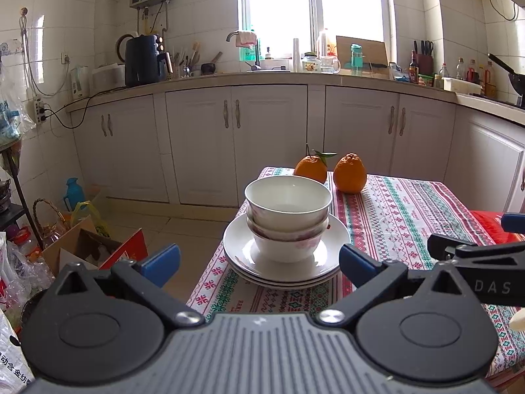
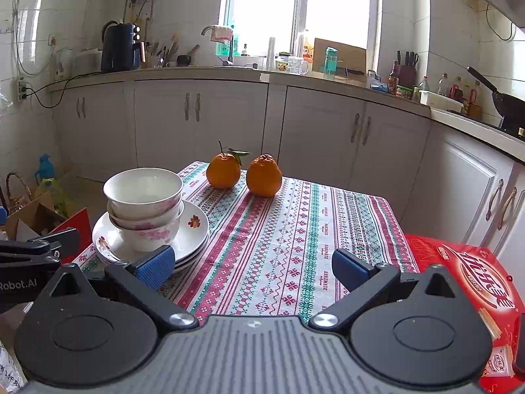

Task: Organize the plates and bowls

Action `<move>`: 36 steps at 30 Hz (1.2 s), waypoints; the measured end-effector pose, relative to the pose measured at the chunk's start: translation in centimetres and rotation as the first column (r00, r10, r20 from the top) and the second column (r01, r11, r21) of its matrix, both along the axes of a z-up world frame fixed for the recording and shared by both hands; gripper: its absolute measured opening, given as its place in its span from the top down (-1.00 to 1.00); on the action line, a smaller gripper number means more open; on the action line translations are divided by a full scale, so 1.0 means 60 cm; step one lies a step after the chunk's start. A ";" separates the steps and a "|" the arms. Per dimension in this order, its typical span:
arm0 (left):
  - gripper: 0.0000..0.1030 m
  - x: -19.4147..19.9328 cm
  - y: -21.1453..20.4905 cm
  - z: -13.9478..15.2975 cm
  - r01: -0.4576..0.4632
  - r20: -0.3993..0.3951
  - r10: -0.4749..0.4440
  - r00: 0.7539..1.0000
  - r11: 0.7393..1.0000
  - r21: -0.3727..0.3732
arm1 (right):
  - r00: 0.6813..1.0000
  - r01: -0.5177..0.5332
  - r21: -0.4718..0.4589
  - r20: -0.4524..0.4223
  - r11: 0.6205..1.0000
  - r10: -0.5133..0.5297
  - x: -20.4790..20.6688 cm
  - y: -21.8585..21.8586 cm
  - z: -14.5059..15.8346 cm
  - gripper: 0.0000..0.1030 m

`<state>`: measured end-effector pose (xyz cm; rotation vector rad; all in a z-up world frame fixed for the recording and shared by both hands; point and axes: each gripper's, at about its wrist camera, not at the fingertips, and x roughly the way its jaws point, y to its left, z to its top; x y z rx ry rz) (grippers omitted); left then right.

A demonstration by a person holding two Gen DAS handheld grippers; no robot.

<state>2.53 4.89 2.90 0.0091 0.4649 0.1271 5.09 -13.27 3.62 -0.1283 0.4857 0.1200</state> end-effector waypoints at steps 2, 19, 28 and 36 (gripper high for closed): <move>-0.99 0.000 0.000 0.000 -0.001 0.001 0.001 1.000 1.000 0.000 | 1.000 0.000 0.000 0.000 1.000 0.000 0.000 0.000 0.000 -1.00; -0.99 -0.001 0.001 0.005 -0.002 0.004 0.002 1.000 1.000 -0.009 | 1.000 0.010 0.007 0.004 1.000 -0.010 0.000 -0.003 0.003 -1.00; -0.99 0.000 0.001 0.005 -0.002 0.002 0.002 1.000 1.000 -0.011 | 1.000 0.011 0.005 0.005 1.000 -0.011 0.000 -0.001 0.003 -1.00; -0.99 -0.001 0.000 0.006 -0.003 0.001 0.003 1.000 1.000 -0.013 | 1.000 0.012 0.005 0.007 1.000 -0.012 0.000 -0.001 0.003 -1.00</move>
